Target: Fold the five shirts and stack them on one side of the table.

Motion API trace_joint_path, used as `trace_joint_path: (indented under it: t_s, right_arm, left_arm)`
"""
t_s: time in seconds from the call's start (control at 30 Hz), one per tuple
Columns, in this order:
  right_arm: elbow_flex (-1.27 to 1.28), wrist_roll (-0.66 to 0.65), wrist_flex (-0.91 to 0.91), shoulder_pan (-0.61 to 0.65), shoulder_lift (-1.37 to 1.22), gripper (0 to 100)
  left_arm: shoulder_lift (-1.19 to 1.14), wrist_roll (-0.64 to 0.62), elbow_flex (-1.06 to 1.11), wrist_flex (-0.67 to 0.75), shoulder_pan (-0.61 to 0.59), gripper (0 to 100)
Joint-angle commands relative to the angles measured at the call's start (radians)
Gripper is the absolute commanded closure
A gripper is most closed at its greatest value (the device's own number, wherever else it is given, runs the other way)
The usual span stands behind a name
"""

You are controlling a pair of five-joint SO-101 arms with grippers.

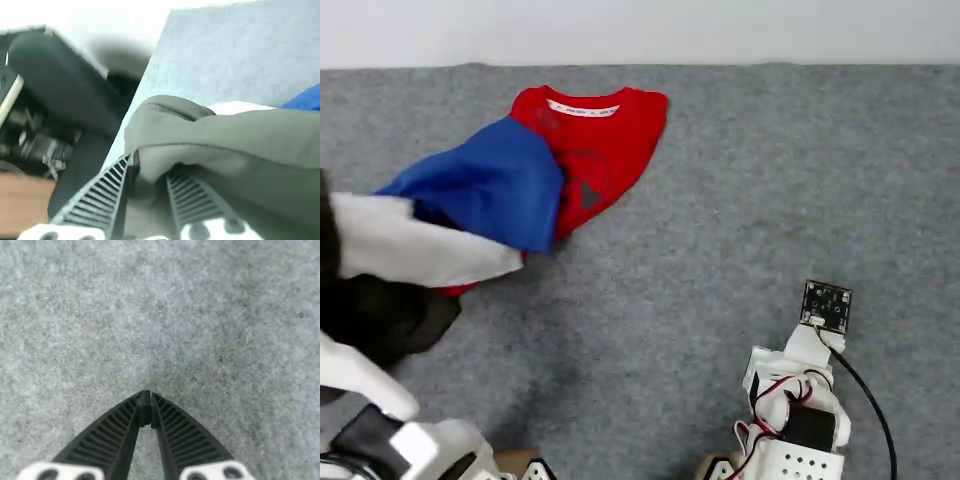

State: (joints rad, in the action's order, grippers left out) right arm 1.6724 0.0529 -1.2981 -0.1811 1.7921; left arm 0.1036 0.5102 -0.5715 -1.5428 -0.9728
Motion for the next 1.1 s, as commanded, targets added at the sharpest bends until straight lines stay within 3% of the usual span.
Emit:
trace_joint_path:
  t_s: [0.0, 0.13, 0.3, 0.53, 0.7, 0.8, 1.07]
  right_arm:
    - [0.012, 0.008, -0.004, -0.015, 0.012, 98.7]
    - [0.012, 0.008, -0.004, -0.015, 0.012, 98.7]
    - [0.012, 0.008, -0.004, -0.015, 0.012, 98.7]
    - [0.012, 0.008, -0.004, -0.015, 0.012, 98.7]
    - [0.012, 0.008, -0.004, -0.015, 0.012, 98.7]
    - [0.012, 0.008, -0.004, -0.015, 0.012, 98.7]
    - [0.012, 0.008, -0.004, -0.015, 0.012, 98.7]
  left_arm:
    - [-0.038, 0.021, -0.044, 0.026, -0.063, 100]
    - [-0.100, 0.044, -0.045, -0.014, -0.068, 99]
    - [-0.114, 0.226, -0.047, -0.117, -0.060, 99]
    - [-0.112, 0.235, -0.053, -0.130, -0.060, 75]
    - [-0.112, 0.235, -0.088, -0.130, -0.012, 73]
    - [-0.112, 0.218, -0.104, -0.130, 0.080, 73]
    - [-0.146, -0.089, -0.061, -0.104, 0.502, 73]
